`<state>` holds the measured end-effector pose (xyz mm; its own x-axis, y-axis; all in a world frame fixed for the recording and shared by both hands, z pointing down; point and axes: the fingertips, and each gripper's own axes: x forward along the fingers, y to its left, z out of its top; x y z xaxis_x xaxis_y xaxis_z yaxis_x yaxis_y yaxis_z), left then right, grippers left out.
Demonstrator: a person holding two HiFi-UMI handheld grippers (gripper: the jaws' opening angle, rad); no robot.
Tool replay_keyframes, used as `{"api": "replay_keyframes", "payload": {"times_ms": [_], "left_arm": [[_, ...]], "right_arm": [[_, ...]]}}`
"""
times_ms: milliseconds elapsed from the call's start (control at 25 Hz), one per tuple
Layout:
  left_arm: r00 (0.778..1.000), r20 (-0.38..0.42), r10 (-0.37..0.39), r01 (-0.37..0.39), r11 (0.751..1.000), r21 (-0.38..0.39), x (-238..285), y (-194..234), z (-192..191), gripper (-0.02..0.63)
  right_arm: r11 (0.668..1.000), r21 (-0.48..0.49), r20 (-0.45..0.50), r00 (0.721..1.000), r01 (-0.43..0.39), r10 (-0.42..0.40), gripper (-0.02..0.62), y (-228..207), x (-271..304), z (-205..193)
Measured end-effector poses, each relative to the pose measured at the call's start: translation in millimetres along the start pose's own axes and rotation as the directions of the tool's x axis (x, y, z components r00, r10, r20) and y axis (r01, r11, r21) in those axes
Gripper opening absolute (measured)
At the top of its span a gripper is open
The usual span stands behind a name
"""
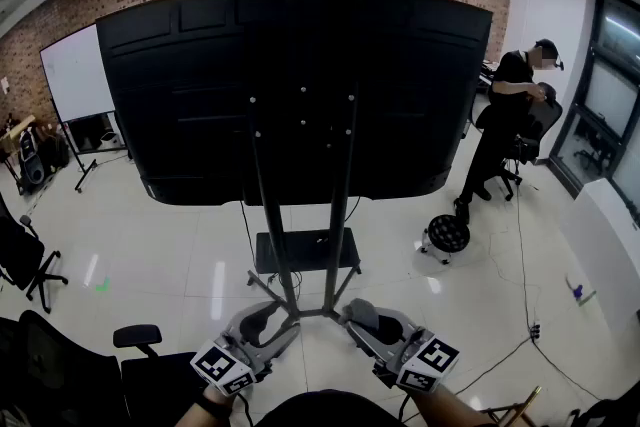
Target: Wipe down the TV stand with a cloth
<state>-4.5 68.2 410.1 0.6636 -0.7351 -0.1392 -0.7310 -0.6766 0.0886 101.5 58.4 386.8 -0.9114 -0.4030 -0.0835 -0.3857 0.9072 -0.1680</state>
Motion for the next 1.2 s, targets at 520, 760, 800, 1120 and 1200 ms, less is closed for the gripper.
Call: {"api": "replay_keyframes", "payload": {"times_ms": [520, 760, 800, 1120, 1200], "left_arm": [[0.999, 0.013, 0.045, -0.046, 0.998, 0.039, 18, -15, 5, 0.255], [0.998, 0.005, 0.057, -0.057, 0.997, 0.05, 21, -5, 8, 0.256], [0.998, 0.005, 0.057, -0.057, 0.997, 0.05, 23, -1, 8, 0.256], [0.999, 0.014, 0.035, -0.035, 0.998, 0.05, 43, 59, 13, 0.256], [1.0, 0.023, 0.018, -0.02, 0.998, 0.055, 52, 80, 20, 0.256]], "right_arm": [[0.999, -0.022, 0.009, 0.999, -0.039, 0.04, 0.075, -16, -21, 10], [0.998, -0.024, 0.021, 0.998, -0.054, 0.055, 0.075, -25, -11, 13], [0.998, -0.022, 0.019, 0.998, -0.055, 0.056, 0.076, -28, -7, 12], [0.998, -0.049, 0.005, 0.999, -0.04, 0.041, 0.076, -65, 42, 16], [0.997, -0.069, 0.01, 1.0, -0.028, 0.029, 0.075, -78, 57, 24]]}}
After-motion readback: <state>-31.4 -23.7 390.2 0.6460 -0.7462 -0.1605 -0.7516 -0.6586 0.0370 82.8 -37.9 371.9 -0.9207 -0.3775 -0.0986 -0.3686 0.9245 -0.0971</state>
